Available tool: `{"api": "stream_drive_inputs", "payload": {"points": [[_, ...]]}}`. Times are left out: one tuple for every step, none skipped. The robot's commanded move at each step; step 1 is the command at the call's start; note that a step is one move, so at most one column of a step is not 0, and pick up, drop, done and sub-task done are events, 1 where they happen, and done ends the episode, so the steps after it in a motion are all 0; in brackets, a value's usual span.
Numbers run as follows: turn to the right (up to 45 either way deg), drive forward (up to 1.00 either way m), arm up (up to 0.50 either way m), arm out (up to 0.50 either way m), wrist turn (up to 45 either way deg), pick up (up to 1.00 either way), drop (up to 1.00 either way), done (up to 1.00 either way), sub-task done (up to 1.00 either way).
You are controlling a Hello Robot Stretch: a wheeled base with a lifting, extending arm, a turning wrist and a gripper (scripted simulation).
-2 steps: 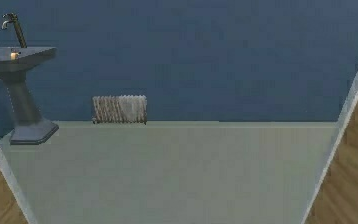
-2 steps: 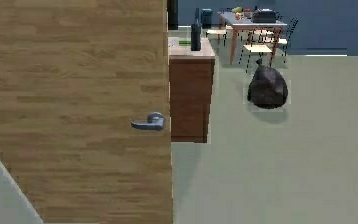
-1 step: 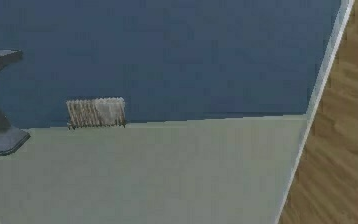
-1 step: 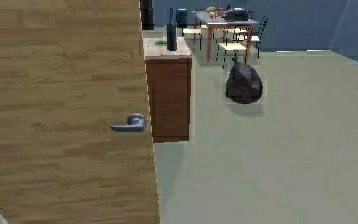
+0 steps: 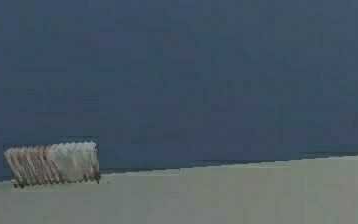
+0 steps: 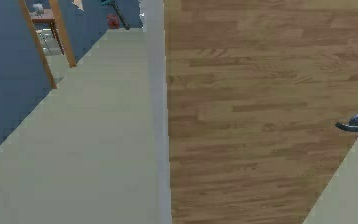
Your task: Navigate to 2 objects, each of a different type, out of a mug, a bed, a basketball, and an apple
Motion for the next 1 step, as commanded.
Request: {"api": "stream_drive_inputs", "payload": {"points": [[6.0, 0.00, 0.00, 0.00, 0.0, 0.00, 0.00, 0.00, 0.00]]}}
